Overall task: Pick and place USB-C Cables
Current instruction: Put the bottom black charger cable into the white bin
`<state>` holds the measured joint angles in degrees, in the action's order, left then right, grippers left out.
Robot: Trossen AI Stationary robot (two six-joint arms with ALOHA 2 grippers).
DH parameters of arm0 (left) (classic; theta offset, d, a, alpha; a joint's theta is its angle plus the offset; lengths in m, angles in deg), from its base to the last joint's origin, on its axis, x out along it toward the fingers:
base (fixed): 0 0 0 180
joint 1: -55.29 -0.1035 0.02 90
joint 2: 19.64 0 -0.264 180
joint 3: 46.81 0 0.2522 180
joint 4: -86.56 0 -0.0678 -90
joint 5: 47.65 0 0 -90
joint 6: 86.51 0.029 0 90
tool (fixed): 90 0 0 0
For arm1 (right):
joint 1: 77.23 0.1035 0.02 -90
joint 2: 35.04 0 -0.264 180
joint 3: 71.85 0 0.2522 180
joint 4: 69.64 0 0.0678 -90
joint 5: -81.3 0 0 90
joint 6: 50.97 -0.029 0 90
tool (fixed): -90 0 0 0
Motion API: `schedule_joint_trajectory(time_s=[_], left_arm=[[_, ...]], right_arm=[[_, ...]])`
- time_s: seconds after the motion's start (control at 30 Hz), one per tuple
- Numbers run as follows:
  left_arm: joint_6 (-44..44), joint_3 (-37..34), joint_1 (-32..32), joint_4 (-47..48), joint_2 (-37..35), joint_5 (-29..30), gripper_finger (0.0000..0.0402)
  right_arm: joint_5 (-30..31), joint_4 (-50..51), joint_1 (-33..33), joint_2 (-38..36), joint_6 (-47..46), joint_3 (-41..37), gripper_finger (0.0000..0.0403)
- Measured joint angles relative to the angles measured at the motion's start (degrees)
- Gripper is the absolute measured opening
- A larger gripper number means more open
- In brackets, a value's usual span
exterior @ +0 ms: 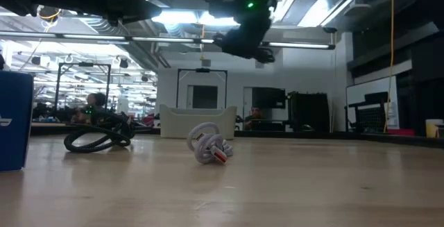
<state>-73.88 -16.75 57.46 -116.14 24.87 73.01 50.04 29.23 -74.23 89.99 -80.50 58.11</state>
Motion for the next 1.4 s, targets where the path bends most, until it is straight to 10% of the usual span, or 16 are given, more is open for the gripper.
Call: schedule_joint_trajectory(time_s=[0.17, 0.4, 0.6, 0.8, 1.4], left_arm=[[0.01, 0.0, 0.0, -0.01, 0.0, 0.05, 0.0096], [0.02, 0.0, 0.0, -0.01, -0.02, 0.26, 0.0096], [-0.22, 0.01, 0.08, 2.58, -0.08, -2.38, 0.0096], [1.29, 0.0, -0.3, 10.59, -0.02, -22.15, 0.0096], [-18.34, 0.04, -12.66, 27.34, -5.28, -24.77, 0.0096]], right_arm=[[-6.24, -17.72, -8.61, -0.07, 17.46, 1.0, 0.0055], [-38.18, -43.06, -19.72, 0.02, 32.9, 0.51, 0.0055], [-56.91, -42.36, -25.66, 0.02, 31.51, 0.52, 0.0055], [-61.98, -42.96, -26.89, 0.26, 33.11, 0.5, 0.0055], [-64.44, -44.07, -27.35, 6.21, 37.94, 0.5, 0.0055]])
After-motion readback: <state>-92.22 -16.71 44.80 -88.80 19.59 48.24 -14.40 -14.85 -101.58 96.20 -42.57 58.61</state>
